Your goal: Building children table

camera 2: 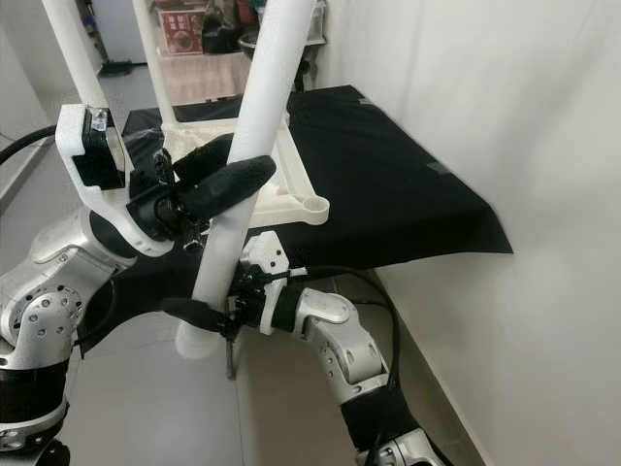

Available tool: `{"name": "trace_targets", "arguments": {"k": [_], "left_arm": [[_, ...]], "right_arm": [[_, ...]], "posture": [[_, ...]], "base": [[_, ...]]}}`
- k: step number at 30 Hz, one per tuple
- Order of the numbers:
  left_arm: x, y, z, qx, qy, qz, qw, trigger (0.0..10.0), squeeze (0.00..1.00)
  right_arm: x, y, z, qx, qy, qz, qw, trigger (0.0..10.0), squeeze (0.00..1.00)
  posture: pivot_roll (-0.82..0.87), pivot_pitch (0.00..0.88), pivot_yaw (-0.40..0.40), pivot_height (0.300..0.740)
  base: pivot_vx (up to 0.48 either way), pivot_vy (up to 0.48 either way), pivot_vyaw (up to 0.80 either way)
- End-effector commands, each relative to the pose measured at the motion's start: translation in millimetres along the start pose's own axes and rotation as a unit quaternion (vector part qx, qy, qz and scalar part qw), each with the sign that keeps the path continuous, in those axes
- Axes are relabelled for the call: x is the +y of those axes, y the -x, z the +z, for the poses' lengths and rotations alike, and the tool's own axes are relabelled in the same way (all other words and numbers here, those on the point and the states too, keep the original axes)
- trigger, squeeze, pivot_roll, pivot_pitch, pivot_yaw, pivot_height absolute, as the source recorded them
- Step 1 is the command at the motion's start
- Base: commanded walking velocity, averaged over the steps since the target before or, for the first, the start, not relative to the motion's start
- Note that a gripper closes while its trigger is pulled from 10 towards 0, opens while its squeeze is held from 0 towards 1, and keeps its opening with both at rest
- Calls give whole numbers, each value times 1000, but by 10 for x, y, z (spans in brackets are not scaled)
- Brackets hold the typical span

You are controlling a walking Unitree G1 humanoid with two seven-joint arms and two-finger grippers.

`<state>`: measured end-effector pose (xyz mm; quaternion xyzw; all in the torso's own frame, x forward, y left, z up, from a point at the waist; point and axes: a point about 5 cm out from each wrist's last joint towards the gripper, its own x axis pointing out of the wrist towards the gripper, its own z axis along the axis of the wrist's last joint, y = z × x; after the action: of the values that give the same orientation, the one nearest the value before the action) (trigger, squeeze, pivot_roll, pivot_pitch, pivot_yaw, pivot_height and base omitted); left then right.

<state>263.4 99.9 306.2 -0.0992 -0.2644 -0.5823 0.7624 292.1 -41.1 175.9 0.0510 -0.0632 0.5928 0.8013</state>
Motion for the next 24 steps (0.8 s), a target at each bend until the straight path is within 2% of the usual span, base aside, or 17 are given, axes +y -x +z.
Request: {"name": "trace_targets", "arguments": {"k": [1,6,7,8,9,15,24], "left_arm": [[-32,-32,-59,-2,27,-11,1000,0,0],[-12,-26,-33,-15,30,-7,999,0,0],[-9,-26,-31,-16,30,-6,999,0,0],[-9,-26,-31,-16,30,-6,999,0,0],[-3,-27,-30,-17,30,-6,999,0,0],[11,-31,-28,-18,29,-6,999,0,0],[18,-39,-31,-21,30,-4,999,0,0]], "right_arm": [[64,-73,79,-26,15,16,999,10000,0],[92,-104,77,-32,27,26,999,10000,0],[105,-112,73,-30,28,32,999,5608,0],[105,-112,73,-30,28,32,999,5608,0],[125,-119,65,-28,29,41,998,0,0],[210,-113,-23,2,35,74,997,0,0],[234,-101,-94,20,34,83,996,0,0]], "posture": [[-108,0,26,740],[-107,0,25,740],[-107,0,26,740],[-107,0,26,740],[-107,0,25,740],[-107,0,26,740],[-107,0,23,740]], "base": [[0,0,0],[0,0,0],[0,0,0],[0,0,0],[0,0,0],[0,0,0],[0,0,0]]}}
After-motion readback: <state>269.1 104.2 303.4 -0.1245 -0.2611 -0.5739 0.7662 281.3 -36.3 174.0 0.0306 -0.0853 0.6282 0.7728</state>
